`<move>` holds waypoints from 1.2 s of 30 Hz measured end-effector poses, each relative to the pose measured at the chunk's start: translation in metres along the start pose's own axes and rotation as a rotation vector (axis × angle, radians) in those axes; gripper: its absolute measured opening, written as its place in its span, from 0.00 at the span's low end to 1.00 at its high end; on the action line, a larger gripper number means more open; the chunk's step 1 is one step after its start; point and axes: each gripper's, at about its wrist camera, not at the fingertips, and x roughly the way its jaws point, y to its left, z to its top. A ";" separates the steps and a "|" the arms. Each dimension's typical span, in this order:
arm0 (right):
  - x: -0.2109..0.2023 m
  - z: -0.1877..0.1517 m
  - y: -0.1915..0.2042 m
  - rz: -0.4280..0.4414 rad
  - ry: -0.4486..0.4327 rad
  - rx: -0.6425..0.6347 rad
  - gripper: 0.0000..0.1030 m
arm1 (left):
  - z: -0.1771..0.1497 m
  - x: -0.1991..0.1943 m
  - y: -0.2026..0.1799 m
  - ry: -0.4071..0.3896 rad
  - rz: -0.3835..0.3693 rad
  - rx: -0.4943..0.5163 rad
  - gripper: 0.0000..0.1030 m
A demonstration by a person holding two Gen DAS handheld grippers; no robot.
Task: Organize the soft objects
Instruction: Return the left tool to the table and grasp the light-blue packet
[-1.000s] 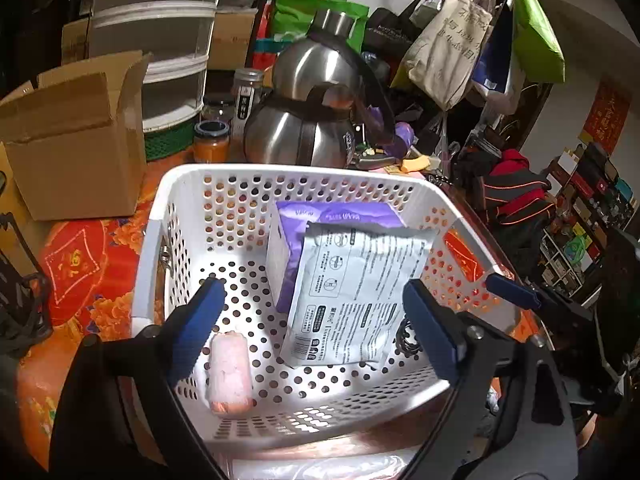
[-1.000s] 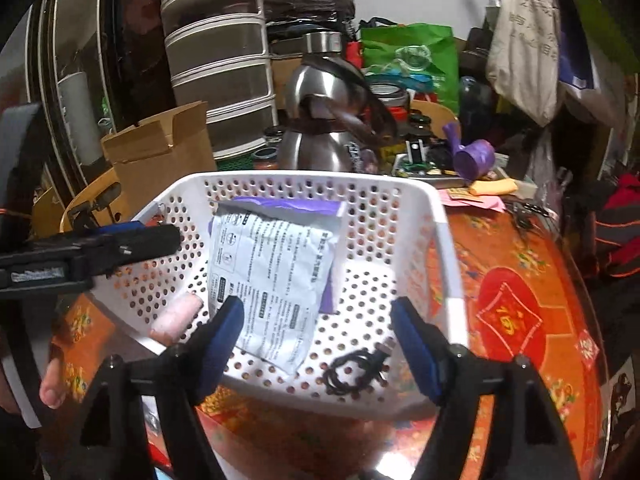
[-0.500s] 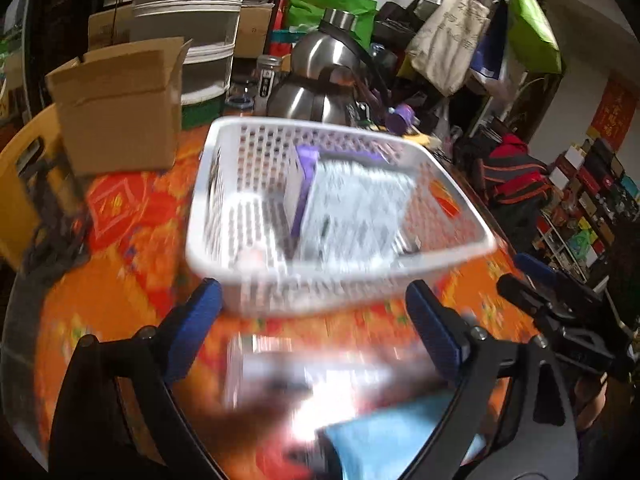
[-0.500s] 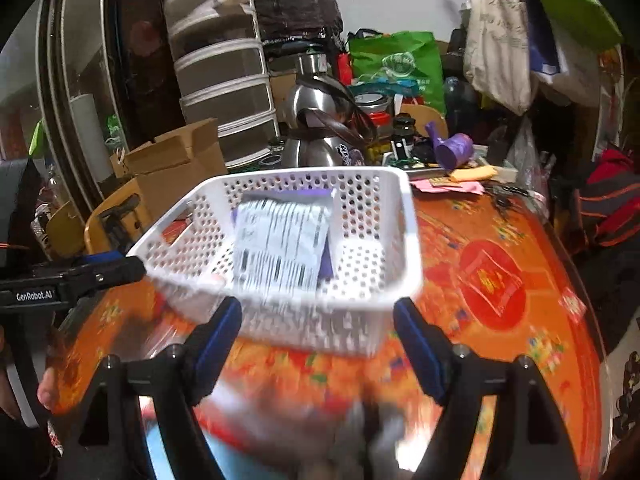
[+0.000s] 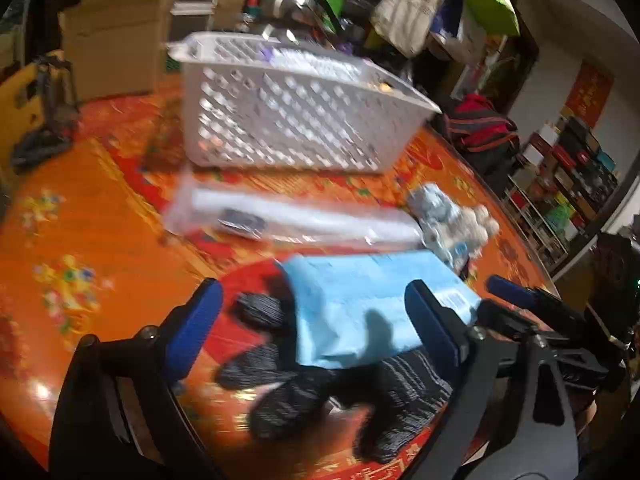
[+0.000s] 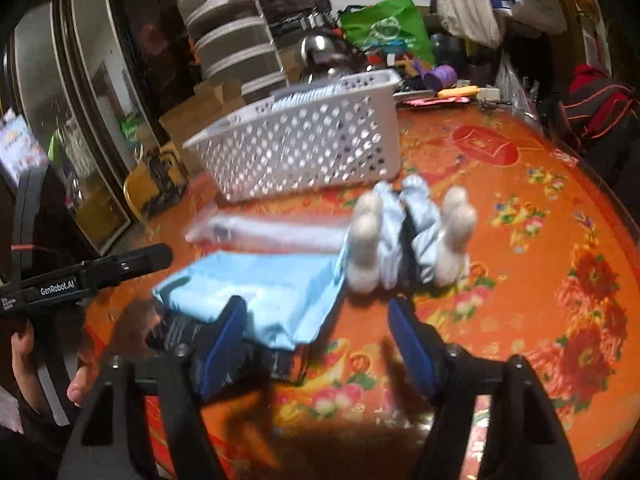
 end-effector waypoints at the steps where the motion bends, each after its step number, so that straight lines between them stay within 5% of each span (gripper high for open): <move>1: 0.002 -0.001 0.002 0.003 0.009 -0.006 0.63 | 0.001 0.005 -0.003 0.011 -0.006 -0.002 0.79; 8: 0.015 -0.001 0.011 0.044 0.036 -0.027 0.62 | -0.006 0.024 -0.011 0.042 -0.052 0.013 0.57; 24: 0.027 0.003 0.020 0.090 0.072 -0.052 0.46 | -0.011 0.032 -0.008 0.046 -0.110 0.003 0.52; 36: 0.027 0.006 0.041 0.019 0.049 -0.166 0.34 | -0.017 0.027 -0.020 -0.001 -0.114 0.042 0.43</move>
